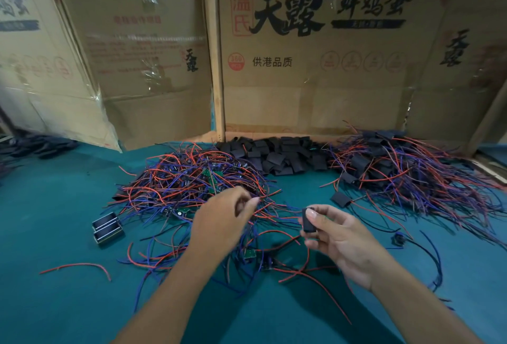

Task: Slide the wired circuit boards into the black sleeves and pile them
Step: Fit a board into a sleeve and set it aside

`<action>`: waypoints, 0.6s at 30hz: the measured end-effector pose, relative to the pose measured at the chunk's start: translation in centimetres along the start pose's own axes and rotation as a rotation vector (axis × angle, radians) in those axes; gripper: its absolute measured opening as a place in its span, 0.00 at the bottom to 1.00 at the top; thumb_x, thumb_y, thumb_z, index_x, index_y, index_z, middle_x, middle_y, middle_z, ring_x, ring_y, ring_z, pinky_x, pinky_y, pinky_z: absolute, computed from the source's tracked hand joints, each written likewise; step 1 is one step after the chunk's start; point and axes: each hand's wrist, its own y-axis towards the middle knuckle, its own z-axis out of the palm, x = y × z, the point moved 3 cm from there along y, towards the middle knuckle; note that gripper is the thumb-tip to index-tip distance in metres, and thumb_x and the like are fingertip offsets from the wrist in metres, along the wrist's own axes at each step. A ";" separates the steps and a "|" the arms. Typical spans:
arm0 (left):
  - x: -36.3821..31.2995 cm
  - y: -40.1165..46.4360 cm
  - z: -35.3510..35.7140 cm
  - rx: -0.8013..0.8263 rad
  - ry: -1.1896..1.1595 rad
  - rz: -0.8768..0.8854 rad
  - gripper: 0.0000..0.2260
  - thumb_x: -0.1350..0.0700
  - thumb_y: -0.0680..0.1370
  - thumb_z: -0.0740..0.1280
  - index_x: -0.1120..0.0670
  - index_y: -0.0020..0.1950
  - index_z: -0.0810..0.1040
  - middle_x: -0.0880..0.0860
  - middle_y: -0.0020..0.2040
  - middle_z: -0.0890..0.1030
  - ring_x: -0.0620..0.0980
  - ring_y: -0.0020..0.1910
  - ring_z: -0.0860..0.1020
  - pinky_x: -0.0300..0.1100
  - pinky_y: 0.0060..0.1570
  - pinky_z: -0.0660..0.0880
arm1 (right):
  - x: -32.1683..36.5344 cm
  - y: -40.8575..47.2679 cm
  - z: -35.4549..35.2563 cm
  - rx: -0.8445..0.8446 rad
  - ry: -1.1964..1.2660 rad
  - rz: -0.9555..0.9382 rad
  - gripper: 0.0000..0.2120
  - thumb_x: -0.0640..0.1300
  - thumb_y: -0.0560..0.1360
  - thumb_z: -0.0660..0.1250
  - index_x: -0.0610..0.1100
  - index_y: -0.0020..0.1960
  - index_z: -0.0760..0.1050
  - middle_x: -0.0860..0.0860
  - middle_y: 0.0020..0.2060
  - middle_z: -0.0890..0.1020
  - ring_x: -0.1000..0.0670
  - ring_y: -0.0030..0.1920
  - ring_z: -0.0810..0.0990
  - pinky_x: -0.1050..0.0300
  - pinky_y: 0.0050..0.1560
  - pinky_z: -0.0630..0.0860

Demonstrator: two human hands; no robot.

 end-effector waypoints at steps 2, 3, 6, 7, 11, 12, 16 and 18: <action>1.8 0.5 0.2 0.098 0.111 -0.038 0.06 0.48 0.82 0.64 0.47 0.48 0.78 0.43 0.44 0.79 0.47 0.47 0.76 0.45 0.47 0.75 | 0.0 0.0 -0.3 -0.017 -0.050 -0.012 0.22 0.50 0.63 0.76 0.41 0.51 0.76 0.42 0.43 0.82 0.48 0.38 0.81 0.58 0.35 0.79; 2.3 0.6 0.6 0.147 0.133 -0.027 0.05 0.51 0.82 0.64 0.48 0.50 0.79 0.44 0.47 0.79 0.48 0.51 0.75 0.45 0.51 0.74 | -0.1 0.0 -0.4 -0.016 -0.062 -0.007 0.23 0.51 0.62 0.76 0.41 0.51 0.76 0.43 0.43 0.83 0.48 0.38 0.81 0.58 0.35 0.79; 2.7 0.8 1.5 0.183 0.157 0.028 0.09 0.55 0.83 0.63 0.49 0.59 0.81 0.46 0.57 0.80 0.49 0.60 0.72 0.47 0.62 0.70 | -0.2 0.2 -0.7 -0.002 -0.029 0.005 0.22 0.52 0.63 0.77 0.42 0.51 0.77 0.43 0.44 0.83 0.48 0.38 0.81 0.57 0.35 0.78; 2.7 0.8 1.6 0.174 0.175 0.023 0.10 0.56 0.83 0.63 0.49 0.62 0.80 0.46 0.60 0.80 0.49 0.62 0.72 0.48 0.64 0.69 | -0.2 0.2 -0.7 0.006 -0.010 0.006 0.22 0.52 0.63 0.77 0.42 0.51 0.77 0.43 0.44 0.83 0.48 0.38 0.81 0.57 0.34 0.78; 2.6 1.8 1.9 0.229 0.368 0.015 0.16 0.53 0.84 0.60 0.48 0.72 0.72 0.49 0.69 0.75 0.52 0.69 0.68 0.50 0.69 0.66 | -0.2 0.4 -0.9 0.004 0.016 -0.007 0.23 0.53 0.62 0.78 0.42 0.51 0.77 0.44 0.43 0.83 0.48 0.38 0.81 0.58 0.32 0.77; 2.4 2.1 1.8 0.251 0.427 0.024 0.16 0.52 0.84 0.59 0.48 0.73 0.71 0.49 0.69 0.74 0.52 0.69 0.68 0.50 0.69 0.66 | -0.3 0.5 -0.9 0.001 0.011 -0.007 0.22 0.53 0.62 0.78 0.42 0.50 0.78 0.44 0.43 0.83 0.48 0.38 0.81 0.58 0.32 0.77; 1.7 3.9 1.3 0.329 0.577 0.086 0.14 0.49 0.84 0.60 0.49 0.69 0.75 0.51 0.64 0.78 0.53 0.64 0.73 0.51 0.63 0.70 | -0.8 0.7 -0.8 0.017 -0.004 0.001 0.22 0.54 0.63 0.79 0.44 0.50 0.79 0.43 0.46 0.84 0.47 0.39 0.81 0.57 0.33 0.76; 1.8 4.5 1.4 0.404 0.618 0.121 0.17 0.46 0.83 0.61 0.49 0.70 0.74 0.52 0.64 0.77 0.54 0.64 0.73 0.51 0.63 0.71 | -0.8 0.7 -0.8 0.020 -0.014 0.005 0.23 0.55 0.62 0.79 0.44 0.50 0.79 0.43 0.46 0.84 0.47 0.40 0.81 0.56 0.33 0.76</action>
